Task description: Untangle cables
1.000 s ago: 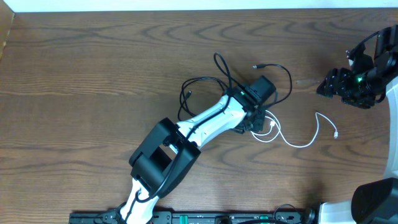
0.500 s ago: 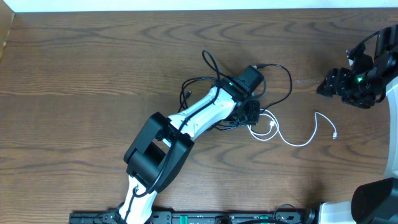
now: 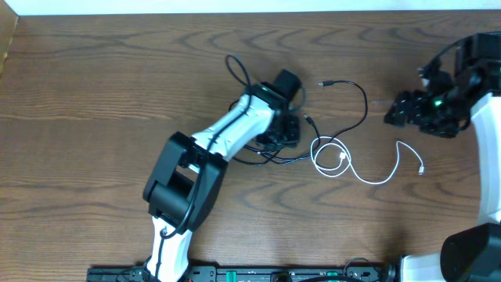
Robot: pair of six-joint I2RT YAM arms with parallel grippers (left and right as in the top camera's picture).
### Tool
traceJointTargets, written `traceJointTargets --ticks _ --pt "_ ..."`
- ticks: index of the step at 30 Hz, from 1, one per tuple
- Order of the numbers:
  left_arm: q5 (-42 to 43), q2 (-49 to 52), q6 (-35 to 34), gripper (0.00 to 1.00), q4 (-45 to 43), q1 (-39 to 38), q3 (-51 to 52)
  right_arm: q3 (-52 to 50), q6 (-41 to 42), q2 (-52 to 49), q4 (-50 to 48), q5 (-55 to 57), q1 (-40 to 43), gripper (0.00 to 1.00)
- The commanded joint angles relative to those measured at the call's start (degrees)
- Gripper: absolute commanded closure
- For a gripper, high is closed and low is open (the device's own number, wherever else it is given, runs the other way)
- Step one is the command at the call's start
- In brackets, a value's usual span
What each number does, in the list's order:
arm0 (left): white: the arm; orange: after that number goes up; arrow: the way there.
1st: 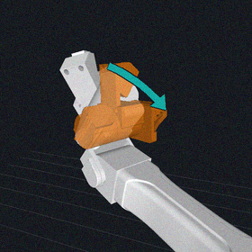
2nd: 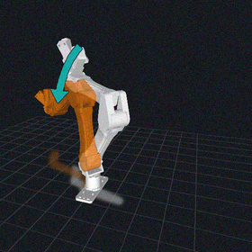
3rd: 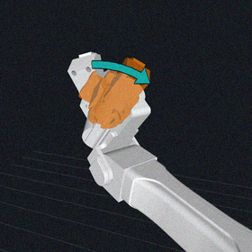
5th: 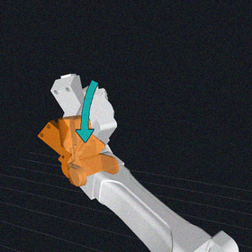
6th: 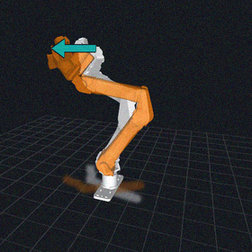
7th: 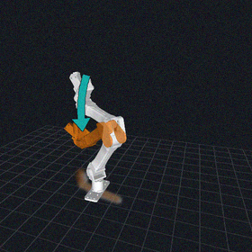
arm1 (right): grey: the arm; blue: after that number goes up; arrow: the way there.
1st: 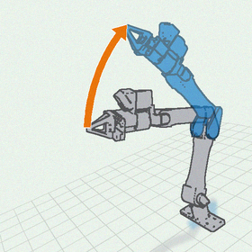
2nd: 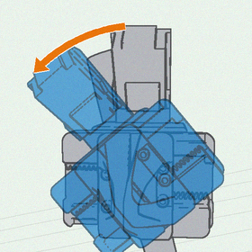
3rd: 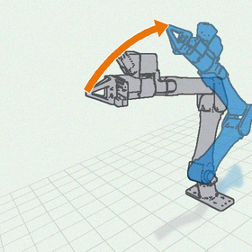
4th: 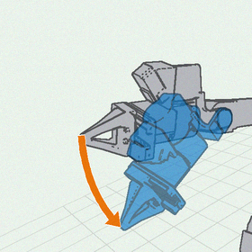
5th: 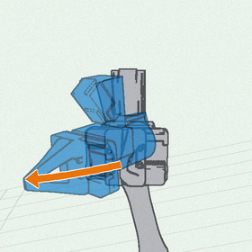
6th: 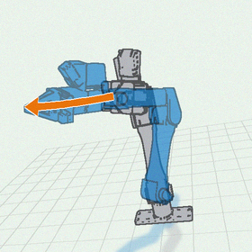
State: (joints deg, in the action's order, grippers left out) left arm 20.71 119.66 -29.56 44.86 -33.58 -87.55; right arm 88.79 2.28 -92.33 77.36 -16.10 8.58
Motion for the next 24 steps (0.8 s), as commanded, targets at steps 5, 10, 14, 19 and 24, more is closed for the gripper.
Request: traceJointTargets --ticks 5,10,14,19,24 --pt "-1.36 -2.23 3.45 0.63 6.03 1.31 -0.44 -9.38 -2.99 0.28 -7.56 -0.57 -9.73 0.18" --pt "-8.92 -2.23 3.37 0.63 9.14 1.33 -0.44 -15.74 -7.80 0.28 -16.44 2.49 -16.20 0.20" --pt "-12.11 -2.23 3.37 0.63 10.75 1.51 -0.42 -22.53 -9.44 0.26 -25.29 8.72 -20.63 0.22" --pt "-12.87 -2.23 3.39 0.63 11.45 1.55 -0.42 -30.12 -12.79 0.28 -35.30 9.01 -23.54 0.24" --pt "-12.85 -2.23 3.37 0.62 11.47 1.53 -0.42 -36.74 -12.85 0.28 -46.99 10.21 -24.11 0.32"
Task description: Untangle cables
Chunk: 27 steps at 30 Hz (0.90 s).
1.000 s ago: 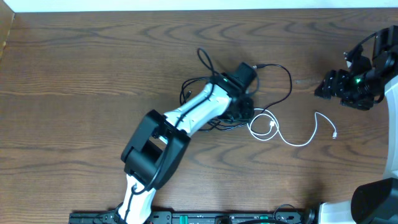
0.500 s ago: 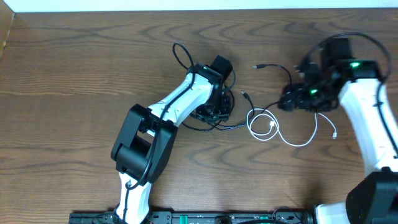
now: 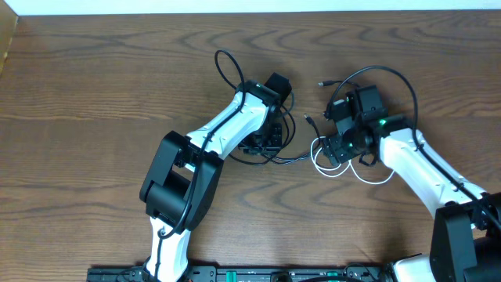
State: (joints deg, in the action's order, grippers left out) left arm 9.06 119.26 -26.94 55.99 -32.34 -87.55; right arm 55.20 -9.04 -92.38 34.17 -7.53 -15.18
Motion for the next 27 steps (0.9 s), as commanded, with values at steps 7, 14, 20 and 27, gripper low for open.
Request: traceJointTargets --ticks 7,14,20,27 --pt "-1.20 -1.84 0.74 0.62 0.37 0.28 -0.42 -10.64 -1.29 0.31 -15.26 2.91 -0.24 0.42" --pt "-1.16 -1.84 0.74 0.62 0.37 0.28 -0.42 -12.92 -1.29 0.33 -18.21 2.93 -0.24 0.85" --pt "-0.50 -1.84 -0.90 0.62 0.24 0.15 -0.42 -12.35 3.26 1.03 -17.90 4.68 -0.24 0.99" --pt "2.23 -1.51 -1.64 0.61 -5.25 -1.88 -0.33 -8.26 6.27 6.82 -11.17 4.61 -0.24 0.99"
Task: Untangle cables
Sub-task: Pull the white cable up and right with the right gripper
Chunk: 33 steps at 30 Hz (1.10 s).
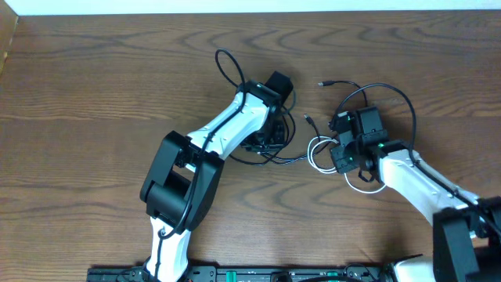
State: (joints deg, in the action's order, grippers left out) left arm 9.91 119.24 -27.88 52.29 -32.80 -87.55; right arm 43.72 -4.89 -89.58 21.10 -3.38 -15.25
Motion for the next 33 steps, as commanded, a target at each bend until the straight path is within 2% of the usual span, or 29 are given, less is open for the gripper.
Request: traceJointTargets --ticks 1,12,20,33 --pt "1.38 -1.46 -0.70 0.61 -2.23 -1.73 -0.20 3.67 2.14 4.74 2.75 0.46 -0.15 0.99" --pt "0.70 -1.33 -0.70 0.61 -6.60 -3.08 3.67 13.90 5.79 12.17 17.27 0.46 3.50 0.99" --pt "0.50 -1.25 -0.72 0.61 -10.69 -3.08 10.69 30.51 5.73 12.76 30.14 0.48 9.79 0.99" --pt "-3.37 -1.25 -0.72 0.61 -11.76 -3.02 15.87 51.45 8.35 12.76 28.11 6.80 23.50 0.99"
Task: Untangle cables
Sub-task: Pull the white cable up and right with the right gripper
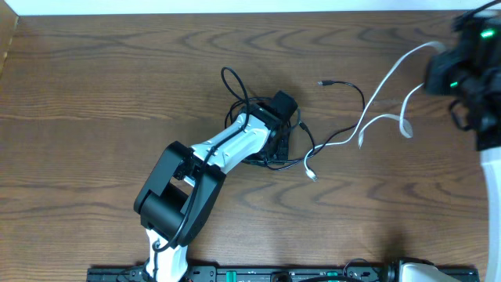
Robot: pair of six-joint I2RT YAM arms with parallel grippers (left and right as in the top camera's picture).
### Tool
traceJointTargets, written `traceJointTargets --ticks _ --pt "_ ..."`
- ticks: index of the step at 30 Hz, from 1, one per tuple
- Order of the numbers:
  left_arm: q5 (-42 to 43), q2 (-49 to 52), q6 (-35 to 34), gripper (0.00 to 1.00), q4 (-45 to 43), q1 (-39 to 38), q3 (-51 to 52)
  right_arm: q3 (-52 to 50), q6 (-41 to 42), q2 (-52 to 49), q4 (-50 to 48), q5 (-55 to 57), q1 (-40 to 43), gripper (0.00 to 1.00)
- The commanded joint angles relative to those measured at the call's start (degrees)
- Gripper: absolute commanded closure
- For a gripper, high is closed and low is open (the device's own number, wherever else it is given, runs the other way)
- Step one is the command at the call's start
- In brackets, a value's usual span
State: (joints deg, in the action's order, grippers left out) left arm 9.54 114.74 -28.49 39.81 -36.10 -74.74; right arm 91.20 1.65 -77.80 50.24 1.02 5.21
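Observation:
A thin black cable lies mid-table, with one plug end pointing left and a loop rising behind my left wrist. My left gripper is down in the dark tangle and appears shut on the black cable; its fingers are mostly hidden under the wrist. A white cable stretches from the top right down to its plug near the tangle, and a second strand hangs beside it. My right gripper holds the white cable up at the far right.
The brown wooden table runs to a pale wall strip along the far edge. My left arm's white links slant from the front rail up to the tangle. A black rail lines the near edge.
My right gripper has gone from the white coil beside the tangle to the top right corner, and the white cable is now drawn out into long strands. My left gripper shifted slightly toward the front.
My right gripper first hung at the far right while the white cable lay coiled beside the black tangle under my left gripper. Then it was down on the white coil at two moments. Now it is at the top right with the white cable stretched out.

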Motion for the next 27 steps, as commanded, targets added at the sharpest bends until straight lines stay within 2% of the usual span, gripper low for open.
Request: traceJointTargets --ticks 1,11,27 --pt "-2.99 3.26 -0.11 0.61 0.70 0.28 3.06 4.85 2.78 0.98 -1.66 3.41 4.17 0.99" --pt "-2.97 3.26 -0.11 0.61 0.74 0.28 3.06 6.08 10.71 0.90 -8.87 8.68 13.53 0.99" --pt "-2.95 3.26 -0.11 0.61 0.57 0.28 3.06 6.08 10.78 -3.39 -14.32 13.35 20.76 0.99"
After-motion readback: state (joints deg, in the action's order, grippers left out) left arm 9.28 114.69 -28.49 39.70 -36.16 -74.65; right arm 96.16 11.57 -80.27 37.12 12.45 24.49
